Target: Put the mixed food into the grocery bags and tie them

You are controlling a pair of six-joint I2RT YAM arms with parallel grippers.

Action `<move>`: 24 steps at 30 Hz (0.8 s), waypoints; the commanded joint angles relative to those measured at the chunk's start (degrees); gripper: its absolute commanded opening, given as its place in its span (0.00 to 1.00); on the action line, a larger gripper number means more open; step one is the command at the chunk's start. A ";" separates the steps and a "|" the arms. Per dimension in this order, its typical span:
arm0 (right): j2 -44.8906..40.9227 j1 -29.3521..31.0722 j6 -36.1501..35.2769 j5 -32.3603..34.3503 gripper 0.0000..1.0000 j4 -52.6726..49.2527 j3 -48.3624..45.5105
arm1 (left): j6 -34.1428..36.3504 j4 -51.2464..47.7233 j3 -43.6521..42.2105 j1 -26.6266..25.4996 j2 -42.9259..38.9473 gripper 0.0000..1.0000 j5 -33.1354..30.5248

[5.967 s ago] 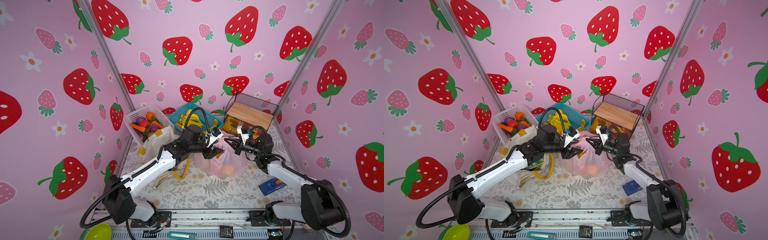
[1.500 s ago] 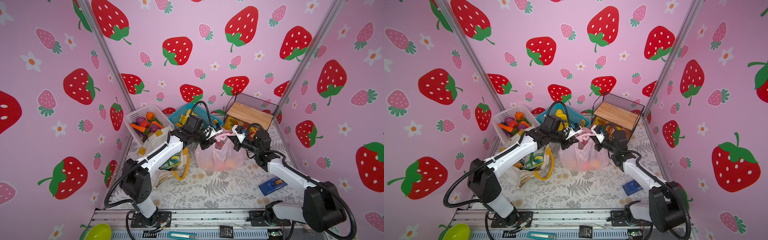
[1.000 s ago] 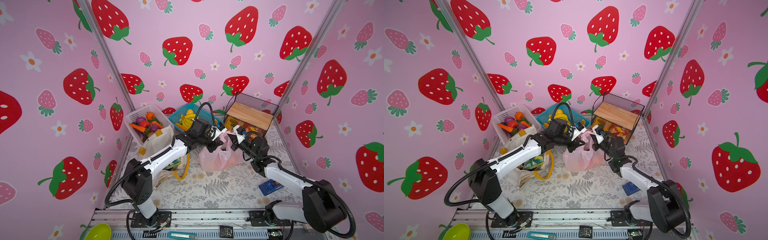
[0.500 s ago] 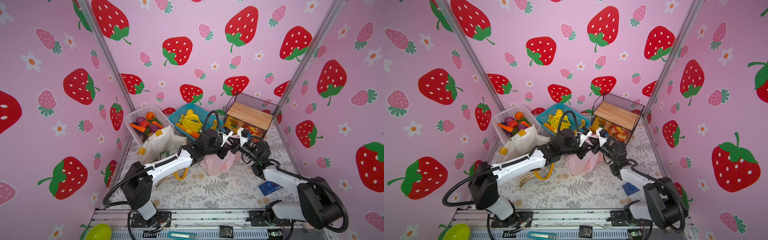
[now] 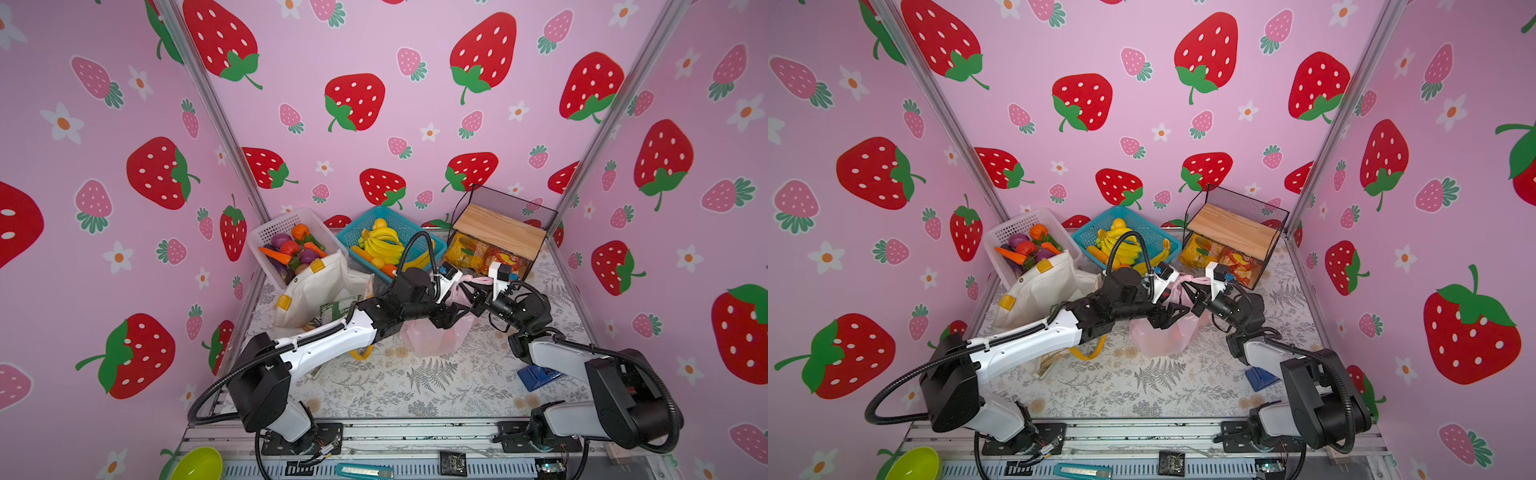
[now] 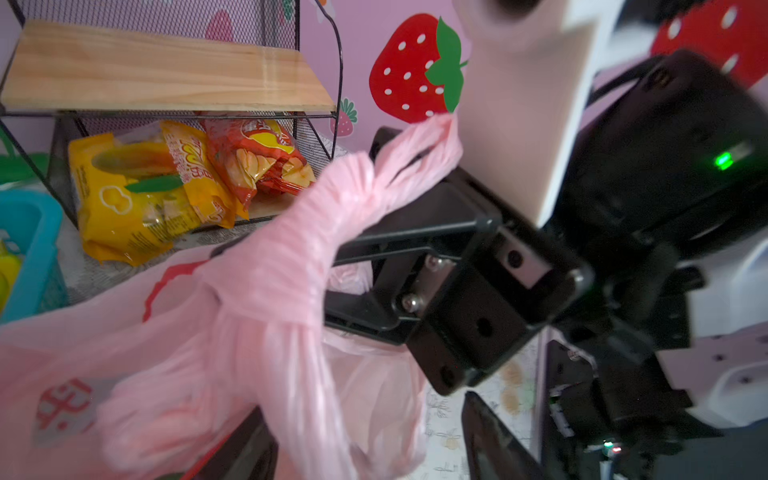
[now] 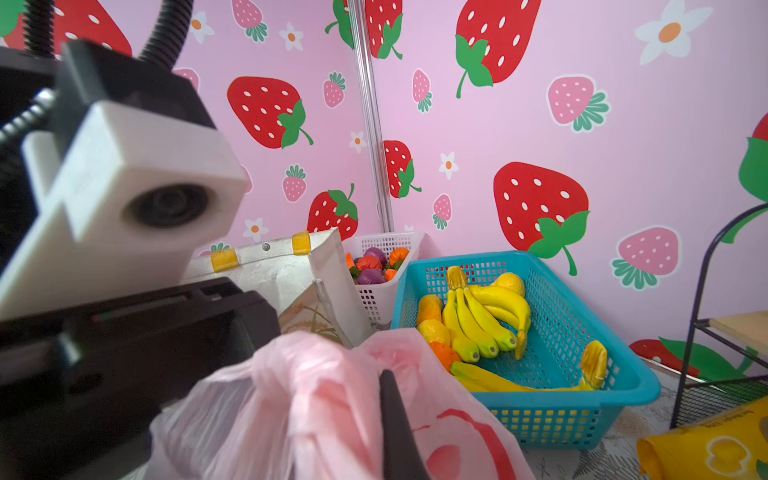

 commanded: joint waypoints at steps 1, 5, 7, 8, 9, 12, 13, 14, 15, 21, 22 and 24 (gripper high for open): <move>1.31 -0.24 4.15 -1.83 0.00 7.32 -0.64 | 3.62 -2.06 0.16 1.05 -4.87 0.82 1.52; 2.07 -0.24 5.45 -1.97 0.00 9.01 -0.49 | 5.90 -5.53 0.10 3.81 -8.62 0.84 2.57; 2.34 -0.24 5.93 -1.95 0.00 9.54 -0.42 | 5.86 -6.11 -0.38 6.16 -9.65 0.78 3.12; 2.32 -0.24 6.18 -1.66 0.00 9.75 -0.43 | 5.45 -6.17 -0.71 7.55 -9.79 0.72 3.60; 2.35 -0.24 6.56 -1.50 0.00 10.09 -0.42 | 5.00 -6.38 -0.87 8.54 -9.65 0.65 3.74; 2.90 0.00 8.48 -0.69 0.00 11.70 -0.26 | 6.15 -7.32 -1.04 9.47 -8.34 0.48 4.52; 3.10 0.23 9.11 -0.17 0.00 11.99 -0.03 | 6.32 -7.13 -1.08 9.42 -7.61 0.44 5.34; 3.22 0.64 9.80 0.47 0.00 12.08 0.09 | 6.48 -6.78 -0.97 9.29 -6.62 0.40 6.77; 3.35 1.00 10.34 1.19 0.00 12.17 0.23 | 6.17 -6.33 -0.94 8.97 -5.81 0.38 7.21; 4.29 2.72 15.47 5.53 0.00 13.05 1.31 | 0.67 2.35 -4.57 4.68 -2.22 0.30 5.10; 4.64 2.95 16.83 5.84 0.00 13.86 1.37 | -0.60 4.18 -5.10 3.94 -1.60 0.29 3.34; 5.05 3.01 19.04 5.91 0.00 15.66 1.30 | -2.47 7.91 -5.88 2.29 0.00 0.29 0.74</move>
